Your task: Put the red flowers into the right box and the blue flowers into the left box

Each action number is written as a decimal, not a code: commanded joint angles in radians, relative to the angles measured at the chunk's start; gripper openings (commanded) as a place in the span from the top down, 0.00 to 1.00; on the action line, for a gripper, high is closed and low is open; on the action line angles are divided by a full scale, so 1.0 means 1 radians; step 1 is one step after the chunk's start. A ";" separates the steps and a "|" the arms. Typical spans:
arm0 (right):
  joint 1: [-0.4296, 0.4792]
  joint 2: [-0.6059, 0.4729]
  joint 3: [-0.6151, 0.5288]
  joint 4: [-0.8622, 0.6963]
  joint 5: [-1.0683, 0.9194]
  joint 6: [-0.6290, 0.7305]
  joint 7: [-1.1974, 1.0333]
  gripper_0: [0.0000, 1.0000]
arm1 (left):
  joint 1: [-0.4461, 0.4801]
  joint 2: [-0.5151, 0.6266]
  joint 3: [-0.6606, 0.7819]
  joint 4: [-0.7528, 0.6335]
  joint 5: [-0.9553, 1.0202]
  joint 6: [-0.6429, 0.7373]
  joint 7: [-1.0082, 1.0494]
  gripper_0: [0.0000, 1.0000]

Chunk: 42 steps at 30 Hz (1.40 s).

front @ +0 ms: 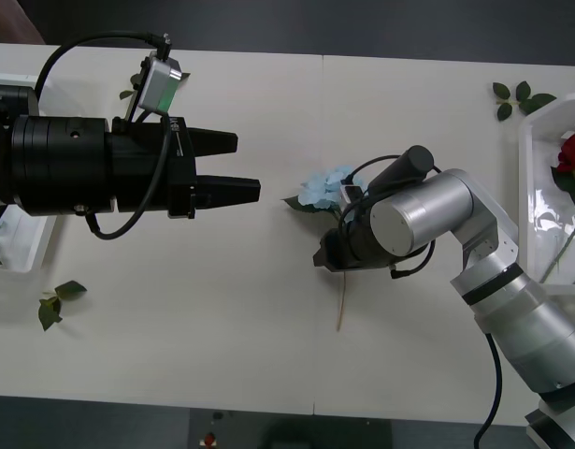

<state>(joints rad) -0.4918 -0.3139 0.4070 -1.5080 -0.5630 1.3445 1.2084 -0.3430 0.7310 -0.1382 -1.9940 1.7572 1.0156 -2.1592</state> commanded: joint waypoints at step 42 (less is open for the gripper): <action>-0.044 -0.036 -0.025 -0.141 -0.002 0.091 -0.040 0.00 | -0.002 0.002 0.019 -0.016 0.010 0.001 -0.028 0.00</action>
<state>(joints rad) -0.5128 -0.3463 0.3785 -1.6450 -0.5622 1.4293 1.2084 -0.3430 0.7310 -0.1382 -1.9940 1.7572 1.0156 -2.1592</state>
